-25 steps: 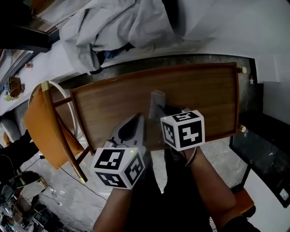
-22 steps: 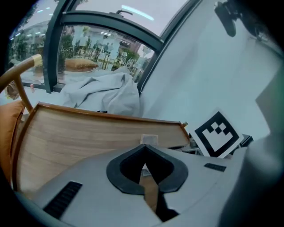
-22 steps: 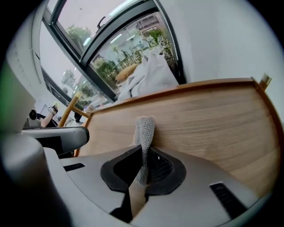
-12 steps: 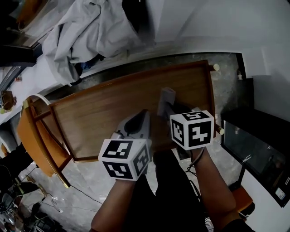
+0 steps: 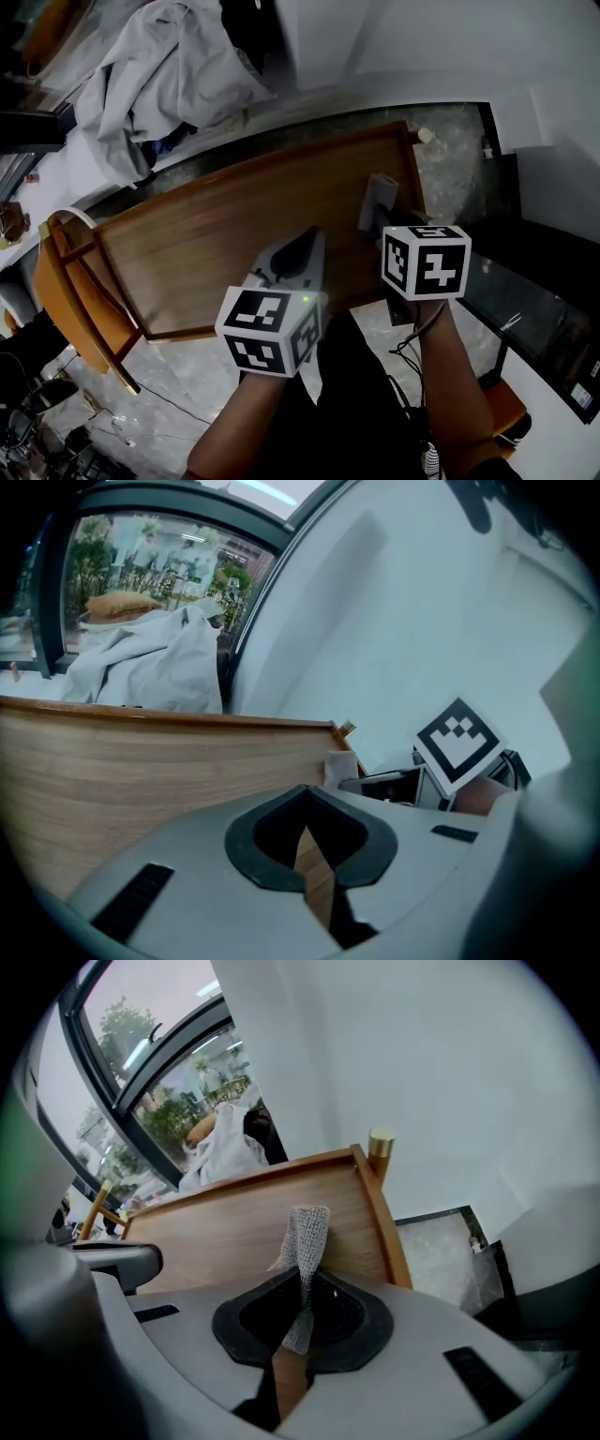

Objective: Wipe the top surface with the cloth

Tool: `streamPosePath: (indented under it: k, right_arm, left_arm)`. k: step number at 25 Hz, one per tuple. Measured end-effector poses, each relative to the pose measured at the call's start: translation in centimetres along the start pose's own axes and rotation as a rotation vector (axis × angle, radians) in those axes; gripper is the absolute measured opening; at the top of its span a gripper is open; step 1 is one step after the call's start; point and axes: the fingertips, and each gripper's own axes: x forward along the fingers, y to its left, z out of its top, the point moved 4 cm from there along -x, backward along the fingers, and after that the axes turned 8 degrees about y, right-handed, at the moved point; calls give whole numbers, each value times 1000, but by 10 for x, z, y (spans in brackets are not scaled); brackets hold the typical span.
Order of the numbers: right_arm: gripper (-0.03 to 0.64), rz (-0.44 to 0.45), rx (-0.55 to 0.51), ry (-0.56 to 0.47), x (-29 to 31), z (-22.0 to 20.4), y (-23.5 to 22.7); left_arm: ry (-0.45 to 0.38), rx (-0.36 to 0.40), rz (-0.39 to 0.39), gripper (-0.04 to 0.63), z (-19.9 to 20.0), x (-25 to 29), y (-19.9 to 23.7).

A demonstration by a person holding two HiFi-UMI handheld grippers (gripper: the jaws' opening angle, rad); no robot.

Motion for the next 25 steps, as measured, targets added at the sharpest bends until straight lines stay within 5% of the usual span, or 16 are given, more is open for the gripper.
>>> streamPosePath:
  k: [11,14,19,25]
  right_arm:
    - [41,-248,49,-46,-22,-3,-21]
    - [41,-95,-9,-92,-22,-1,46]
    - [41,255,-203,-99,1,-16,233]
    - [41,494,-318,-32,35,-55,412]
  left_arm:
    - [-14,-16,-11,11,-19,-45,22]
    - [-49,-53,21,11,-26,-84,53]
    - [-160,-121,93,11,-36,-185,121]
    - [-240,-134,222,11,-56,-293,197]
